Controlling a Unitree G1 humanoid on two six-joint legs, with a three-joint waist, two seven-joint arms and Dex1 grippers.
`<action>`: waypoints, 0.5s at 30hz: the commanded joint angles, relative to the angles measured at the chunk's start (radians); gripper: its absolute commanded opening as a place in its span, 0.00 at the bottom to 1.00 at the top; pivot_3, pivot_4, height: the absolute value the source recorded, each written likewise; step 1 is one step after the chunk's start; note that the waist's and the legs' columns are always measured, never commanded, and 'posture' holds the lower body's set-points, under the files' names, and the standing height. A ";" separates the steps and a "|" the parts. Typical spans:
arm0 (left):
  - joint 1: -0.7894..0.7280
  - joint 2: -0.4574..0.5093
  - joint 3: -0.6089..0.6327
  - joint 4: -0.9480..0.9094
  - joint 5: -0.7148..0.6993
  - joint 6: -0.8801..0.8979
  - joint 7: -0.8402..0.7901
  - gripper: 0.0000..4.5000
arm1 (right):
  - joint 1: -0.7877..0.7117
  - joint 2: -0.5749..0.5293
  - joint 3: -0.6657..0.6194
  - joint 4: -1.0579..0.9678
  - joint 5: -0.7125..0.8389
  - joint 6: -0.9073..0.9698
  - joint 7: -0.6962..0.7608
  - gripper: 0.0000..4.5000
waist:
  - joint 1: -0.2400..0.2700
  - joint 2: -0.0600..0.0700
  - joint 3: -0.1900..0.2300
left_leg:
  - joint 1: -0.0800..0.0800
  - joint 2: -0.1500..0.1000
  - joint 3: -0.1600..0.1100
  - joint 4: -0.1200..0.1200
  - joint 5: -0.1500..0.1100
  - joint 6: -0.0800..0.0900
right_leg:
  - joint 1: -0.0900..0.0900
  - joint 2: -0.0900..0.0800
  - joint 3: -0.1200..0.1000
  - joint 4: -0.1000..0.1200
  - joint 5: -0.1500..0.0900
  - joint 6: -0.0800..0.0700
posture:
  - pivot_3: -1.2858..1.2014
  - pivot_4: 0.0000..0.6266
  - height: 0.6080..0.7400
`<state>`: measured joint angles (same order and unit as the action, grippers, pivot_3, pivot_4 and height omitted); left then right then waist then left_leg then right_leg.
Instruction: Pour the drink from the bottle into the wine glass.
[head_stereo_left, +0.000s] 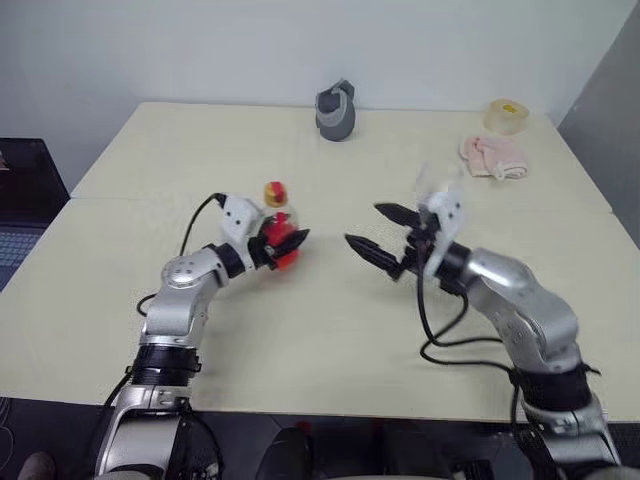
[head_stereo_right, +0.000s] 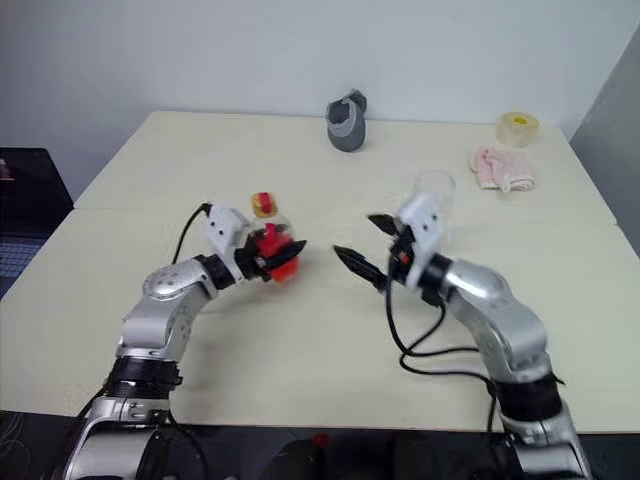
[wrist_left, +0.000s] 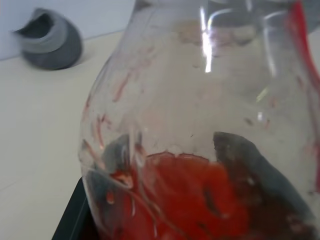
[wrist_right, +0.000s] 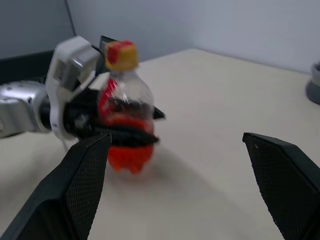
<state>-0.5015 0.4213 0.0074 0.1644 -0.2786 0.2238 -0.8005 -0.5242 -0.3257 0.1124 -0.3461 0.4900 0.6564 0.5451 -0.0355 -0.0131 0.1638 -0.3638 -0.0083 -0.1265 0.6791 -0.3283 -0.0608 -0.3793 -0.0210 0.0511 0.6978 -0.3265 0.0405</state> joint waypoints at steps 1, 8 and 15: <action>-0.041 -0.019 -0.018 -0.025 -0.012 -0.005 -0.018 0.51 | -0.088 0.034 -0.001 0.063 0.016 0.014 0.012 1.00 | 0.000 0.000 0.000 | 0.000 0.000 -0.001 0.000 0.000 0.000 | 0.000 0.000 -0.002 0.000 0.000 0.000 | 0.52 0.24 1.00; -0.079 -0.059 -0.052 0.010 0.009 -0.037 -0.037 0.51 | -0.188 0.092 -0.036 0.172 0.033 0.021 0.010 1.00 | -0.001 0.000 0.000 | -0.002 0.000 -0.003 0.000 0.000 -0.001 | -0.001 -0.001 -0.006 -0.001 0.000 0.000 | 0.52 0.24 1.00; -0.093 -0.063 -0.051 0.042 0.009 -0.053 -0.052 0.51 | -0.207 0.130 -0.047 0.150 0.066 0.058 -0.001 1.00 | -0.008 0.000 0.000 | -0.002 0.000 -0.003 0.000 0.001 -0.001 | -0.001 -0.001 -0.006 0.000 0.000 0.000 | 0.52 0.24 1.00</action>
<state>-0.5639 0.3567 -0.0528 0.2192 -0.2671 0.2048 -0.8443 -0.7049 -0.2043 0.0812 -0.1549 0.5336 0.7155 0.5468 -0.0430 -0.0127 0.1640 -0.3657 -0.0084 -0.1294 0.6787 -0.3278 -0.0617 -0.3804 -0.0225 0.0452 0.6975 -0.3264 0.0402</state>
